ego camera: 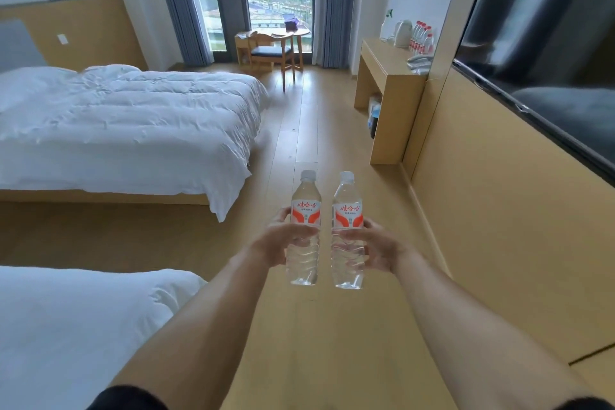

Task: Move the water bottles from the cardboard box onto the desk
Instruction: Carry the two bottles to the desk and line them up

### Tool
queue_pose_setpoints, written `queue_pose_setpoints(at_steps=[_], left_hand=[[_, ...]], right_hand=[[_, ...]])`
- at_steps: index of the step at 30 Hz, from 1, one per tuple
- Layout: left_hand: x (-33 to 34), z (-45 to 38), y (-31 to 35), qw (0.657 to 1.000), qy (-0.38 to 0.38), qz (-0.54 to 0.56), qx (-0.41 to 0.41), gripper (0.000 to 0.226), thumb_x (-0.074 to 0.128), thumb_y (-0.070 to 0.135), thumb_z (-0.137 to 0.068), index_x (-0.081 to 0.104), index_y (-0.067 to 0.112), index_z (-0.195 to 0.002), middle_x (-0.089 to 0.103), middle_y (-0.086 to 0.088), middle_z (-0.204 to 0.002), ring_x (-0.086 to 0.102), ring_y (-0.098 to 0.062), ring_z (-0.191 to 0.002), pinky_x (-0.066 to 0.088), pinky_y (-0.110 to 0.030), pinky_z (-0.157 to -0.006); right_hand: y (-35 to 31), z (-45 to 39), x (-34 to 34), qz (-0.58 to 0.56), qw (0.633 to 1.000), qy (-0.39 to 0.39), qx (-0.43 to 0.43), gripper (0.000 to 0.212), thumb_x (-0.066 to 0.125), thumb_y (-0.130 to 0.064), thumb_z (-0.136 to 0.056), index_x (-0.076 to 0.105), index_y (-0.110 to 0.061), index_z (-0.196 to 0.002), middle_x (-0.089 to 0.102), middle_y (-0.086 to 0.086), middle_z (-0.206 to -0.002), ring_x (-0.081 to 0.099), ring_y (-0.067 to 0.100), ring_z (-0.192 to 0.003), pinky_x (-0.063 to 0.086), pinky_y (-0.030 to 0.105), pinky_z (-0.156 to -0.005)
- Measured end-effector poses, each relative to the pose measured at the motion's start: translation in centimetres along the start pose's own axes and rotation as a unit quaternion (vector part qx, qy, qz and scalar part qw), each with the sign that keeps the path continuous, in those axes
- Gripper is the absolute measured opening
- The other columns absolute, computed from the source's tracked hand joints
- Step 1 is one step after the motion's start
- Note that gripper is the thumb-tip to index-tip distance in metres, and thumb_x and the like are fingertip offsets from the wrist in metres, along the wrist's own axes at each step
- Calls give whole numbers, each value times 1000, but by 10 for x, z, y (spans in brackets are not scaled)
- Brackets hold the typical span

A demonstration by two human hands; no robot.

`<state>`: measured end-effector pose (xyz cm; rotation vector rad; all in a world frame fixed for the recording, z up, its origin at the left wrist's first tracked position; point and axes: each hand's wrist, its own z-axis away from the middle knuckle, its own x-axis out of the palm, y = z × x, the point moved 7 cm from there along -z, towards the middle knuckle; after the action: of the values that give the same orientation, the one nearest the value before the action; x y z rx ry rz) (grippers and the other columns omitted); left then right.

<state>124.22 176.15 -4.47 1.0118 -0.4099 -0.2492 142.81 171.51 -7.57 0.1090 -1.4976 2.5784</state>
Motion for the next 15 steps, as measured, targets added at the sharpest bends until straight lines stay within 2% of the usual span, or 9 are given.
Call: queue_pose_setpoints(at_steps=[4,8,12,15], left_hand=[[18,-55,34,1000,8,2,5,74,79,-1,-80,45,23,-141,63,-19,-130,62,-42,-118,44,-70,-100],[23,-102,59,1000,12,-6,2,70,77,1,-83,45,25,-140,65,-17,-129,64,-40,-118,45,-68,-99],[17,-149,82,1000,17,-15,8,71,77,3,-83,44,27,-141,64,-16,-129,63,-40,-118,43,-69,-101],[6,-183,93,1000,17,-24,2,71,78,4,-83,45,27,-141,65,-16,-128,63,-40,-117,43,-69,-102]], right_hand=[[-44,-50,-34,5,1000,-8,-5,63,87,-13,-73,59,-23,-128,73,10,-119,69,34,-110,58,56,-85],[-76,-90,-51,15,1000,-21,-5,67,88,-20,-66,61,-23,-127,76,5,-109,70,30,-99,58,47,-74],[-98,-135,-64,16,1000,-23,-5,69,88,-22,-61,61,-23,-124,75,6,-107,70,30,-99,57,49,-79],[-111,-171,-65,19,1000,-25,3,70,89,-22,-61,60,-23,-124,75,7,-106,70,31,-98,58,47,-75]])
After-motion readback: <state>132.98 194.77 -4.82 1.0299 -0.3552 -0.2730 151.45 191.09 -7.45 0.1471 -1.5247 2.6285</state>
